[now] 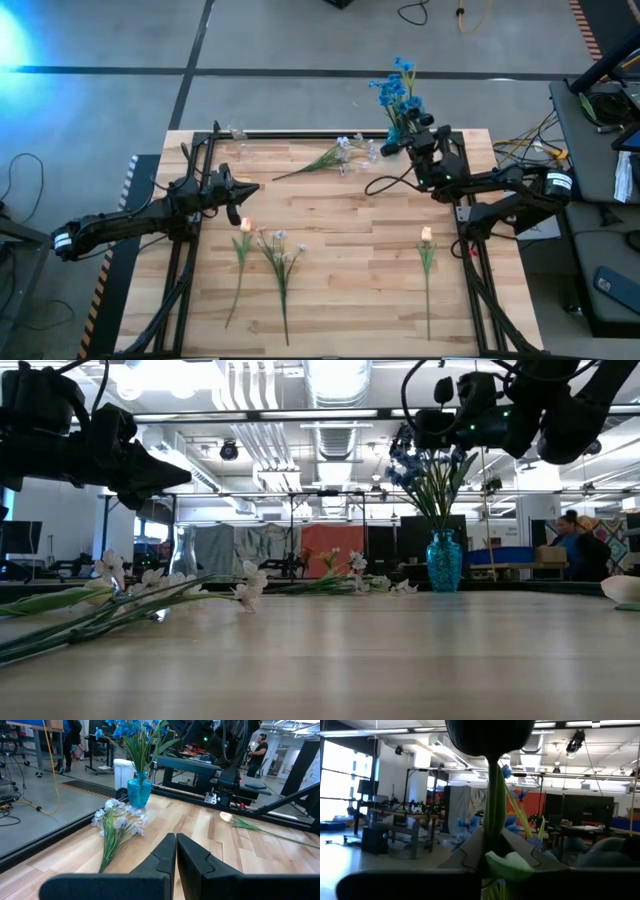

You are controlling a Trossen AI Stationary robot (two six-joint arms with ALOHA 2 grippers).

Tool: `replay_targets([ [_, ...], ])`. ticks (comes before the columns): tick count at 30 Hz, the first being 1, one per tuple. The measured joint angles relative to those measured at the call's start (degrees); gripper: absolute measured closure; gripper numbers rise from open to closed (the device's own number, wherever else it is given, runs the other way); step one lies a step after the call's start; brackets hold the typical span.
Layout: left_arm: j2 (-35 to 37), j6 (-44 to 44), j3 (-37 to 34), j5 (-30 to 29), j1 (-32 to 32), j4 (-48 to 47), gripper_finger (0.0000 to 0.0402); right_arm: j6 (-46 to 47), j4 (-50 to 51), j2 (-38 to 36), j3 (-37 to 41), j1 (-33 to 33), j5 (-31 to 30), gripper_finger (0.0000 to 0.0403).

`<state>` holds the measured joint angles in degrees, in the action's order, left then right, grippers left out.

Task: Sort flowers into vase by color
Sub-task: Put the black flower into the blue vase

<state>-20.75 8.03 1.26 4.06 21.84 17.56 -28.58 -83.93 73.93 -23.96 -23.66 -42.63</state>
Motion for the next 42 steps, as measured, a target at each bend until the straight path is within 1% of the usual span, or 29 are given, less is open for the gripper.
replay_targets([
  [3, 0.0, 0.0, 0.0, 0.0, 0.0, 0.0, 0.0402, -0.3, 1.1, -0.1, -0.7, 0.0, -1.0, 0.0345],
  [7, 0.0, 0.0, 0.0, 0.0, 0.0, 0.0, 0.0402, -1.5, 3.4, -0.1, -2.2, 0.0, -4.4, 0.0325],
  [9, 0.0, 0.0, 0.0, 0.0, 0.0, 0.0, 0.0402, -1.5, 6.5, -0.3, -3.0, 0.0, -5.5, 0.0312],
  [13, 0.0, 0.0, 0.0, 0.0, 0.0, 0.0, 0.0402, 0.3, 13.9, -0.4, -5.2, 0.0, -5.6, 0.0283],
  [19, 0.0, 0.2, 0.0, 0.0, 0.0, 0.0, 0.0402, 5.2, 28.0, -0.4, -9.9, 0.0, -5.6, 0.0245],
  [27, 0.0, 0.2, 0.0, 0.1, 0.0, 0.0, 0.0402, 13.8, 55.1, -0.4, -19.7, 0.0, -8.2, 0.0213],
  [31, 0.0, 0.0, 0.0, 0.1, 0.0, 0.0, 0.0402, 15.3, 64.6, -0.4, -23.8, 0.2, -8.2, 0.0198],
  [34, 0.0, 0.0, 0.0, 0.1, 0.0, 0.0, 0.0402, 15.3, 70.7, -0.5, -26.5, 0.4, -8.1, 0.0191],
  [37, 0.0, 0.0, 0.0, 0.1, 0.0, 0.0, 0.0402, 15.3, 76.5, -0.5, -29.0, 1.0, -8.0, 0.0193],
  [40, 0.0, 0.0, 0.0, 0.1, 0.0, 0.0, 0.0402, 15.2, 80.3, -0.5, -31.1, 1.8, -8.0, 0.0205],
  [42, 0.0, 0.0, 0.0, 0.1, 0.0, 0.0, 0.0402, 15.1, 82.3, -0.5, -32.4, 2.2, -8.0, 0.0221],
])
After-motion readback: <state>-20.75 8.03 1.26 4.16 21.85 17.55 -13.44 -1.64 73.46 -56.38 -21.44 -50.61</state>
